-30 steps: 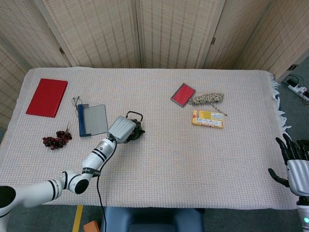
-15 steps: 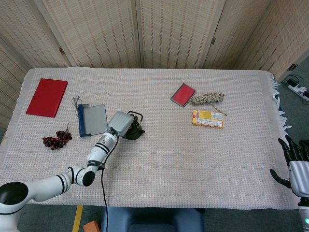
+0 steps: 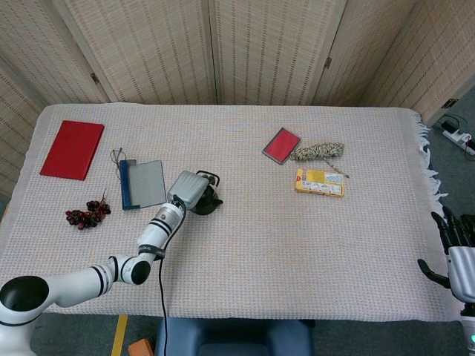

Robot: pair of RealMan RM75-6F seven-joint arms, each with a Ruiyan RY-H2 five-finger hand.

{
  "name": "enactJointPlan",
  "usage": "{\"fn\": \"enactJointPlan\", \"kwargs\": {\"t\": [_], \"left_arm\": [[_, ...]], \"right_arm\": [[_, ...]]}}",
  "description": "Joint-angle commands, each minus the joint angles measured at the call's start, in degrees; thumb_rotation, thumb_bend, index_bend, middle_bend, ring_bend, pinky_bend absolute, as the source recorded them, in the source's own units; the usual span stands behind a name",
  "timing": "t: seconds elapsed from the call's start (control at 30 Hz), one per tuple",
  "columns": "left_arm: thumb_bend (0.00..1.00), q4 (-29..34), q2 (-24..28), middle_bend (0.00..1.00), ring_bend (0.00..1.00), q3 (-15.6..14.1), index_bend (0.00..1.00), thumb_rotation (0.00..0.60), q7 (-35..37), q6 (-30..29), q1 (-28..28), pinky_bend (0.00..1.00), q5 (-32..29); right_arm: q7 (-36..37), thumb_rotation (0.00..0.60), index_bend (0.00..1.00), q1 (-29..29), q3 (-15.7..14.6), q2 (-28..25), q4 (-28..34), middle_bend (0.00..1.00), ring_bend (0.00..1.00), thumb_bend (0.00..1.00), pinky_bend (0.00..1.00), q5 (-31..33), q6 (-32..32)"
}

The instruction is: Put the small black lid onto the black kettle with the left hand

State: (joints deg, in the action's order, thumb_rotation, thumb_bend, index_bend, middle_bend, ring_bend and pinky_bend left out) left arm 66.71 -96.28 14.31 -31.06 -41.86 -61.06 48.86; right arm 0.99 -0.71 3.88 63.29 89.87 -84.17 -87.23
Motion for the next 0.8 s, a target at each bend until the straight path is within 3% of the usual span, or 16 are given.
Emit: {"fn": "enactJointPlan", "kwargs": {"t": [0.03, 0.3, 0.8], "left_arm": [[0.21, 0.2, 0.0, 0.30, 0.77, -0.3, 0.21, 0.600, -1.1, -0.3, -0.5, 0.90, -1.3], [0.21, 3.5, 1.2, 0.23, 0.76, -1.1, 0.14, 0.600, -2.5, -2.4, -0.8, 0.90, -2.9], [0.21, 17.0, 8.5, 0.23, 0.77, -5.7, 0.22, 0.600, -2.0, -8.2, 3.4, 0.90, 3.1]], "right_arm": [[0.1, 0.600, 0.00, 0.0, 0.0, 0.1, -0.1, 0.00, 0.11, 0.26, 0.00, 0.1, 0.1], [0.7, 0.600, 0.00, 0.0, 0.3, 0.2, -0.6, 0.00, 0.11, 0.26, 0.00, 0.1, 0.0], [0.4, 0.600, 0.00, -0.6, 0.5, 0.3, -0.6, 0.00, 0.12, 0.26, 0.00, 0.2, 0.9]]}}
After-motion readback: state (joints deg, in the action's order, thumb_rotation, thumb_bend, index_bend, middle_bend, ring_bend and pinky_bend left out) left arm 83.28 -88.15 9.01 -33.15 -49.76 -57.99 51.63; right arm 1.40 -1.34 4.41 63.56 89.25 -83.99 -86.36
